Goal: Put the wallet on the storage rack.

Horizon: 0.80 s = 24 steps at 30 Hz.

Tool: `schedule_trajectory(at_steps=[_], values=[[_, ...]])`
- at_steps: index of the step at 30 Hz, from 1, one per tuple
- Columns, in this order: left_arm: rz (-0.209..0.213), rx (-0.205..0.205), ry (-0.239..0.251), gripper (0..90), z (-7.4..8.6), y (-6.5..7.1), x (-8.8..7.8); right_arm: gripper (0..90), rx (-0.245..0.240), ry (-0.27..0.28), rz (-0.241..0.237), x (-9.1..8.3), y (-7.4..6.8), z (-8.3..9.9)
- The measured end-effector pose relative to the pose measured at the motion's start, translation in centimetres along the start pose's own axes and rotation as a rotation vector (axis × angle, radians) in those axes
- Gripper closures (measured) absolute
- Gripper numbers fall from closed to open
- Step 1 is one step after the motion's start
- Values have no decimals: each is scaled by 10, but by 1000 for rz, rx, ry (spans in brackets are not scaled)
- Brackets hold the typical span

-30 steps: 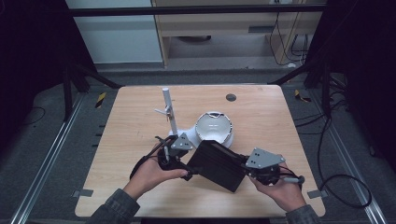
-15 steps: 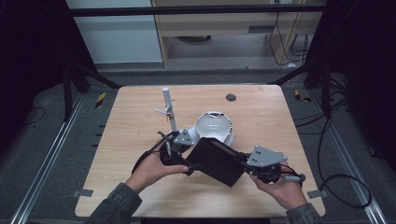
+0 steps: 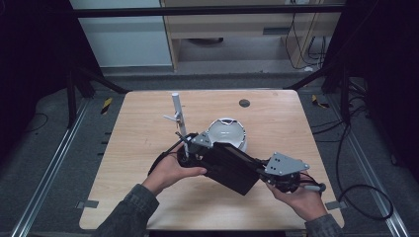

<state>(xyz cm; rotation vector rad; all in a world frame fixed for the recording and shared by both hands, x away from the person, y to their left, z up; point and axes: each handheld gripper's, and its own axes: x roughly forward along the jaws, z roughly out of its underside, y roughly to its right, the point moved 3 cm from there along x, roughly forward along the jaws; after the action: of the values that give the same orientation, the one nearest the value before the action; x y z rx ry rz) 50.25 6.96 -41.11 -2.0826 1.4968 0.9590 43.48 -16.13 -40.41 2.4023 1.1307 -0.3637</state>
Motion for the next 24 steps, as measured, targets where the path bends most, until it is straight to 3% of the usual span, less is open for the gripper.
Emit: schedule_trajectory(at_steps=[3,4,6,11,12,14,15,16,18,21,24], values=[[14,-2,-6,652,-1,2,-3,840,-10,-11,-7,1,-1,3],[25,-10,-11,652,-1,3,-4,840,-10,-11,-7,1,-1,3],[58,-57,18,788,-4,6,-12,807,-13,-21,-8,2,-2,8],[35,-55,-2,795,-10,16,-21,737,5,-26,-25,5,-6,16],[14,-50,-16,796,-14,18,-26,629,17,-52,-44,9,-11,21],[-5,-51,-17,796,-17,19,-31,517,35,-75,-65,12,-15,26],[-5,-51,-17,796,-17,19,-31,517,35,-75,-65,12,-15,26],[-10,-54,-23,796,-19,18,-35,438,55,-94,-78,16,-20,33],[-21,-69,-16,796,-20,14,-43,377,80,-105,-89,18,-23,40],[-33,-85,-11,796,-20,11,-50,339,101,-105,-86,19,-24,48],[-42,-99,-11,797,-19,8,-62,293,144,-91,-44,17,-21,60]])
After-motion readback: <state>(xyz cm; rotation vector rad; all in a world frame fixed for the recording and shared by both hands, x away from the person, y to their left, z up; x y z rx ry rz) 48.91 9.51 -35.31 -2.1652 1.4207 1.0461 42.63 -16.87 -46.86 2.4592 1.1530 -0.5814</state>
